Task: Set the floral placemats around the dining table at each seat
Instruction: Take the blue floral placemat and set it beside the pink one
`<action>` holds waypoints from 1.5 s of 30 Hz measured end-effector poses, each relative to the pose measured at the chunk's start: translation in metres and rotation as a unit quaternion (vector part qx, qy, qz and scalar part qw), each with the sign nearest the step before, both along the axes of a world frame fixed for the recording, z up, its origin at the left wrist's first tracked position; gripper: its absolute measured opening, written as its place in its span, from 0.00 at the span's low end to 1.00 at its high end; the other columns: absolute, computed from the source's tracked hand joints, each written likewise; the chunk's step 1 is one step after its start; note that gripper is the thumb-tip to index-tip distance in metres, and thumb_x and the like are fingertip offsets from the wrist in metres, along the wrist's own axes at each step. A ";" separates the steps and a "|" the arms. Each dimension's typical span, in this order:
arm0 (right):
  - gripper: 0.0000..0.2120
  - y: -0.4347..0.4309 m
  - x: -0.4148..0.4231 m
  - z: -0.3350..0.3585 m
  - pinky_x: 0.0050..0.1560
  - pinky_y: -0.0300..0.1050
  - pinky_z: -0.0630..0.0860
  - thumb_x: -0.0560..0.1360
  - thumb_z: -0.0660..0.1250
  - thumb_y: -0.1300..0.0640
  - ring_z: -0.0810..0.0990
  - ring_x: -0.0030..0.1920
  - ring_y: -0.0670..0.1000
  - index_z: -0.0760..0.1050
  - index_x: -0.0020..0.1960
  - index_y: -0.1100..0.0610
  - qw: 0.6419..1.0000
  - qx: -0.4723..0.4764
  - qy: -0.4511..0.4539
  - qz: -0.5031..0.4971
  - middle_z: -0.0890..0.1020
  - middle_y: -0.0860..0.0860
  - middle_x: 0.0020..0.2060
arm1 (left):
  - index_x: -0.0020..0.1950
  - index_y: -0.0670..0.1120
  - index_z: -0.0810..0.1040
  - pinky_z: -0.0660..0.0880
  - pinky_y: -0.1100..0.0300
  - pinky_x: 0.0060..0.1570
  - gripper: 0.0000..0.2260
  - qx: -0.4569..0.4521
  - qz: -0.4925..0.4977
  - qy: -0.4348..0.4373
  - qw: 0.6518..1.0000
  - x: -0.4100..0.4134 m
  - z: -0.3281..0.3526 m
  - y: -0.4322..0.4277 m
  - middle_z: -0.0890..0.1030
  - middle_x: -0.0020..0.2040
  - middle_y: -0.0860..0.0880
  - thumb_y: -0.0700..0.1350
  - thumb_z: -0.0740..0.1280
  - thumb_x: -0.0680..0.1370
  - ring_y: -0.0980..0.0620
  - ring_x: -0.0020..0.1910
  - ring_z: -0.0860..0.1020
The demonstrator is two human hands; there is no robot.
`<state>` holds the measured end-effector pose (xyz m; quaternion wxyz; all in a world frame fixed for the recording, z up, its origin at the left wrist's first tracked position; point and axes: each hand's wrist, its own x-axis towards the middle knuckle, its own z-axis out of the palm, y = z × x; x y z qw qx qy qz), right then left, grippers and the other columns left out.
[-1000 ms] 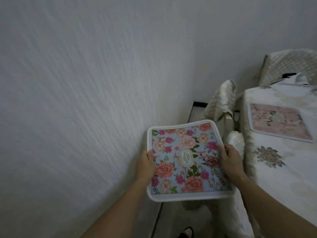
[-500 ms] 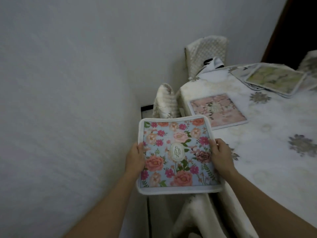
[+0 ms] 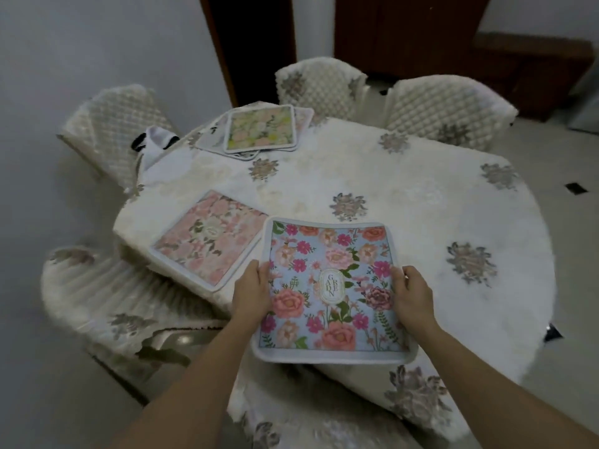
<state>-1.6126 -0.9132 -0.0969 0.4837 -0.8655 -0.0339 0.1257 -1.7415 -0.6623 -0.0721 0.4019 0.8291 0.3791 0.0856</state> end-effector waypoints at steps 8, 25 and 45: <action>0.19 -0.016 -0.006 -0.028 0.32 0.46 0.69 0.83 0.53 0.46 0.76 0.36 0.52 0.69 0.46 0.61 0.991 -0.054 0.018 -0.118 0.76 0.54 0.37 | 0.44 0.43 0.71 0.67 0.61 0.32 0.16 -0.061 -0.150 0.043 0.986 0.068 -0.043 0.018 0.76 0.39 0.49 0.53 0.55 0.84 0.52 0.39 0.77; 0.10 -0.041 -0.032 -0.082 0.38 0.44 0.68 0.81 0.61 0.52 0.77 0.44 0.53 0.75 0.52 0.58 0.962 -0.124 0.134 -0.203 0.80 0.52 0.43 | 0.38 0.52 0.81 0.79 0.41 0.49 0.12 -0.189 -0.180 0.090 0.961 0.094 -0.112 0.026 0.85 0.40 0.49 0.60 0.70 0.69 0.46 0.43 0.84; 0.10 -0.042 -0.037 -0.083 0.42 0.44 0.69 0.80 0.62 0.52 0.78 0.43 0.54 0.77 0.49 0.58 0.954 -0.120 0.145 -0.231 0.81 0.52 0.42 | 0.55 0.43 0.83 0.74 0.58 0.54 0.11 -0.078 -0.151 0.085 0.982 0.097 -0.112 0.020 0.84 0.49 0.47 0.47 0.71 0.77 0.52 0.47 0.79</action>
